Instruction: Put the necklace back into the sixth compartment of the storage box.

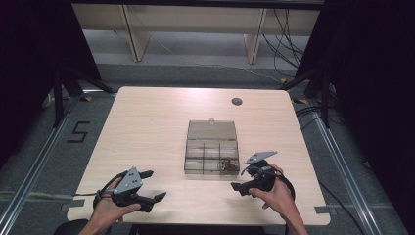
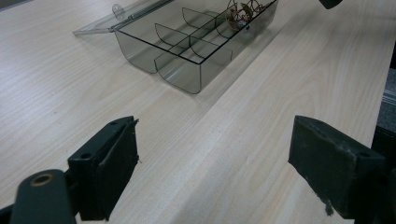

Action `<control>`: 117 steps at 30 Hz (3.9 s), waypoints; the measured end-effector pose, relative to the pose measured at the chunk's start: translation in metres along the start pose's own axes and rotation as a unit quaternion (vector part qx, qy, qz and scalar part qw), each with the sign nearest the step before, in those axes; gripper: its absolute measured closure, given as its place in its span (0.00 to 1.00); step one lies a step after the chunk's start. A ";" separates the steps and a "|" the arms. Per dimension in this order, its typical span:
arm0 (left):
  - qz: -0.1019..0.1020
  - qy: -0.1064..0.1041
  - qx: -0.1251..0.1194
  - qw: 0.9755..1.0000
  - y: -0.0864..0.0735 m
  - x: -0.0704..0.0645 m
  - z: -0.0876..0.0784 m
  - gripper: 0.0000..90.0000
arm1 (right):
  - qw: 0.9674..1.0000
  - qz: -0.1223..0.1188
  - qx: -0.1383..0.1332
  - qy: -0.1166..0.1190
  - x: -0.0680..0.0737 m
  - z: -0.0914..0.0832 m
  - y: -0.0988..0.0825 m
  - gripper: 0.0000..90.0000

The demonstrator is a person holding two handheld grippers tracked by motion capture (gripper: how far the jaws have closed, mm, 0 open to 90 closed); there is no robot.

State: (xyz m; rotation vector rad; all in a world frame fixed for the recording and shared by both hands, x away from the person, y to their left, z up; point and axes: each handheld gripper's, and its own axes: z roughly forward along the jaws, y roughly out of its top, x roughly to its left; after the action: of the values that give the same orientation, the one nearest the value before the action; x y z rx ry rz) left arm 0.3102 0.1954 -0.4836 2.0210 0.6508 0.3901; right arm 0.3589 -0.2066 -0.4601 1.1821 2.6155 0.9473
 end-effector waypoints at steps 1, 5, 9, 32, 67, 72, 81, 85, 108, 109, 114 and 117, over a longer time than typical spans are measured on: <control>0.004 -0.003 0.000 1.000 0.000 0.000 0.000 0.17 | 1.000 0.005 -0.001 -0.004 0.000 0.001 -0.001 0.18; 0.002 -0.001 -0.001 1.000 0.000 0.000 0.000 0.17 | 1.000 -0.003 -0.013 -0.003 -0.003 0.003 -0.005 0.18; 0.002 -0.002 -0.002 1.000 0.000 0.001 0.000 0.17 | 1.000 -0.002 -0.022 -0.009 -0.004 0.003 -0.008 0.18; 0.005 -0.005 -0.002 1.000 0.000 -0.001 0.000 0.17 | 0.999 0.020 -0.041 -0.008 -0.001 -0.001 -0.021 0.18; 0.017 -0.001 0.009 1.000 0.000 0.000 -0.001 0.17 | 0.998 0.012 -0.068 0.002 0.006 0.002 -0.042 0.18; 0.008 -0.003 0.002 1.000 0.000 -0.001 0.000 0.17 | 0.998 -0.007 -0.065 0.007 0.005 0.002 -0.044 0.18; -0.007 -0.007 -0.003 1.000 -0.001 -0.004 0.001 0.17 | 0.998 0.003 -0.069 0.003 0.008 0.000 -0.048 0.18; -0.002 -0.005 -0.001 1.000 0.000 -0.003 0.001 0.17 | 0.998 0.011 -0.064 0.002 0.009 0.001 -0.049 0.18; 0.000 -0.006 0.001 1.000 -0.001 -0.003 0.001 0.17 | 0.997 0.011 -0.072 0.007 0.013 0.000 -0.059 0.18; 0.006 -0.007 0.001 1.000 -0.001 -0.002 0.000 0.17 | 0.998 0.013 -0.069 -0.004 0.014 -0.001 -0.060 0.18; 0.012 -0.011 0.001 1.000 -0.001 -0.002 0.001 0.17 | 0.997 0.010 -0.074 0.004 0.016 0.000 -0.061 0.18; -0.002 -0.005 0.001 1.000 -0.001 -0.004 0.001 0.17 | 0.997 0.015 -0.070 -0.002 0.018 -0.002 -0.063 0.18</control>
State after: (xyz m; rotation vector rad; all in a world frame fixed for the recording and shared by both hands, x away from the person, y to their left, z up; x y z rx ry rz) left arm 0.3073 0.1933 -0.4851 2.0216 0.6490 0.3766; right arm 0.3062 -0.2264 -0.4927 1.1910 2.4878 1.1133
